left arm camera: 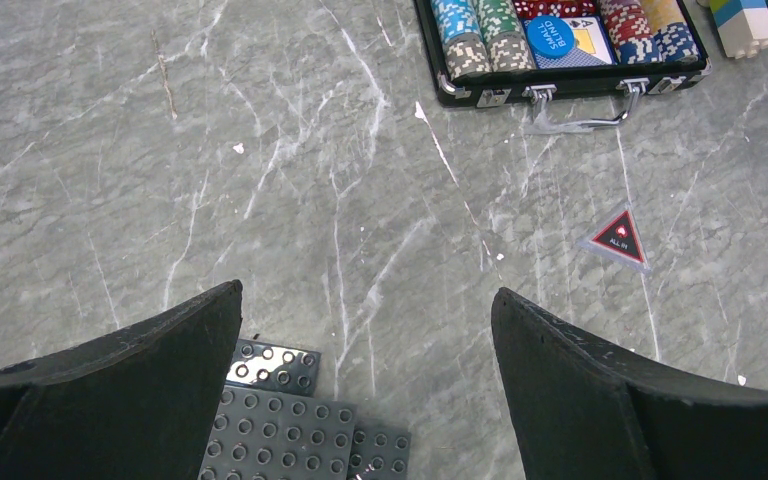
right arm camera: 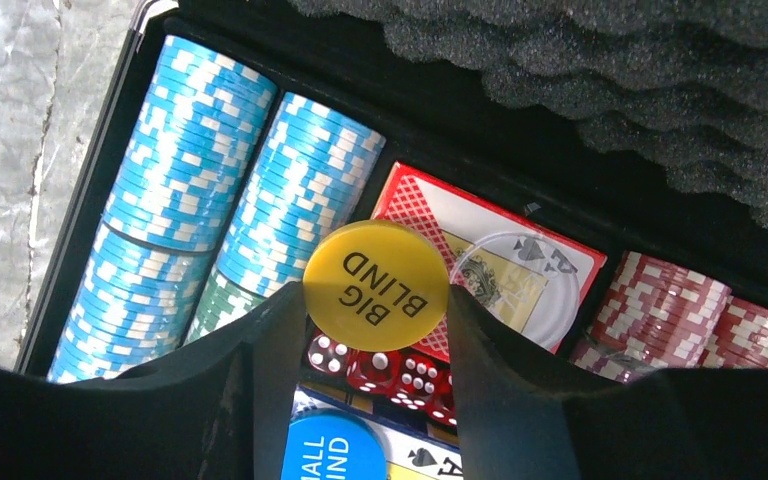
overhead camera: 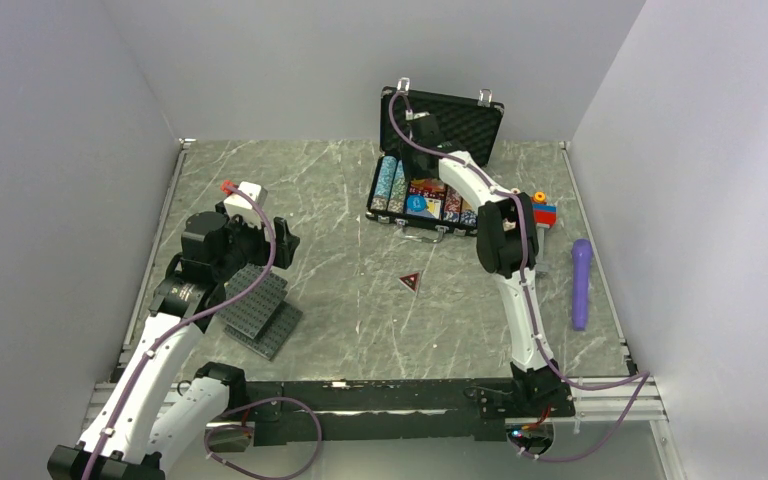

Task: Pack up texas hold em set

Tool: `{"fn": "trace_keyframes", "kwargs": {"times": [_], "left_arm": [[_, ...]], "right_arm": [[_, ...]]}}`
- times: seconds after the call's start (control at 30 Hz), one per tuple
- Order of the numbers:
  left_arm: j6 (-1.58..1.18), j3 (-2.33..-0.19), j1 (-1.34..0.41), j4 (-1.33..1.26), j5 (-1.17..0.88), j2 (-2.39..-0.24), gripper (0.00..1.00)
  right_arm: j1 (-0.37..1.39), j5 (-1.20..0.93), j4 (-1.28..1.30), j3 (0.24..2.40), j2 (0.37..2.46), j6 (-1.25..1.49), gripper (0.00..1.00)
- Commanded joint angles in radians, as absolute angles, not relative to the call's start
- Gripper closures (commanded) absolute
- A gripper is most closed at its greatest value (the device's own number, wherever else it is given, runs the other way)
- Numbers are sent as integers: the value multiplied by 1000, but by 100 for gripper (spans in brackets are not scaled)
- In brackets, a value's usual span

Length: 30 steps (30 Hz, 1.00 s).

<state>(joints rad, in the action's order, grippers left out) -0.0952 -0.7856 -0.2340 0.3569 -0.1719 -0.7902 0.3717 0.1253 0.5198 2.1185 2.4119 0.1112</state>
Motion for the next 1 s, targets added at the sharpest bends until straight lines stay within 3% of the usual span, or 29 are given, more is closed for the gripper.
{"fn": "trace_keyframes", "kwargs": {"times": [0.0,0.47,0.97], "left_arm": [[-109,-808,-230,329,-192,-791,2],[-109,-808,-230,328,-192,-792,2],[-107,-808,-230,330,-190,-791,2]], "right_arm": [[367,141,536,2193,2438,93,65],[364,141,548,2201,2452,91,47],[362,136,555,2217,2449,70,38]]}}
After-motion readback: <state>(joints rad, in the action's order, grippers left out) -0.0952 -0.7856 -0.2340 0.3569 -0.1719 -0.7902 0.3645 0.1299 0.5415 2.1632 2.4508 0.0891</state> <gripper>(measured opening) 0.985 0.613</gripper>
